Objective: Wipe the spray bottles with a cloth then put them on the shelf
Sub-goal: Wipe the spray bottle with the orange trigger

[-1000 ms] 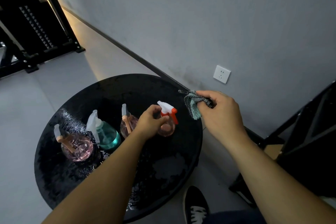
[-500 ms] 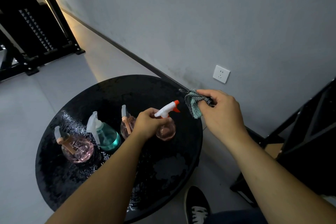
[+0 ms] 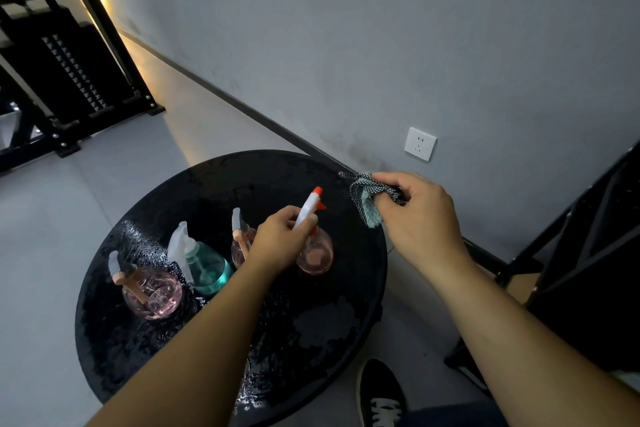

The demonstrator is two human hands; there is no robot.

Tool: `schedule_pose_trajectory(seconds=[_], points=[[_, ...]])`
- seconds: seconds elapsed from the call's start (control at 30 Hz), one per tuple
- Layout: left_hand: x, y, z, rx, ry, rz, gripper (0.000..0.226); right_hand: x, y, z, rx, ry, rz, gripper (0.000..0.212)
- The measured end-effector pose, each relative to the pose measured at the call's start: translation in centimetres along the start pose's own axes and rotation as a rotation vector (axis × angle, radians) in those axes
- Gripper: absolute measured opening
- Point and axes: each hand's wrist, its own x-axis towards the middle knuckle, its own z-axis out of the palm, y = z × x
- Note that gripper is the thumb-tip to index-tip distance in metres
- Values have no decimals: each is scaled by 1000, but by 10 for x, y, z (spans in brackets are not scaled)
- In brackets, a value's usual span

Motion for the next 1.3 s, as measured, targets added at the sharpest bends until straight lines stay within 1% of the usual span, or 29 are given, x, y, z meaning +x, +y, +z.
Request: schedule_pose_trajectory(seconds=[0.1,0.27,0.37,0.43,0.53,0.63,0.7,0.77,0.93,1.1,1.3], points=[[0,6,-3,28,-12,-32,21,0,0,-1,3,-6,-3,31],[2,10,-3,21,-12,-76,17,0,-1,-3,15,-4,0,31],[-2,14,-6,-28,22,-97,22,1,-3,-2,23,5,2,31],[-7,22,-13,-119,35,-108,24,1,-4,-2,24,5,11,32],[-17,43,-33,-309,36,-141,30,2,-6,-3,32,10,22,33],[-33,62,-58,-439,18,-146,24,3,-12,0,61,11,35,33],[-45,69,-76,-487,43,-138,17,5,-18,5,78,8,46,33],[-57,71,-96,-523,66,-141,17,5,-26,12,93,-5,43,32],[-82,59,-150,-551,110,-166,27,0,-56,38,137,-70,-4,31],[-106,46,-192,-570,179,-178,39,-10,-93,74,183,-106,-59,32],[-131,34,-227,-612,235,-163,33,-24,-133,114,227,-159,-115,33]])
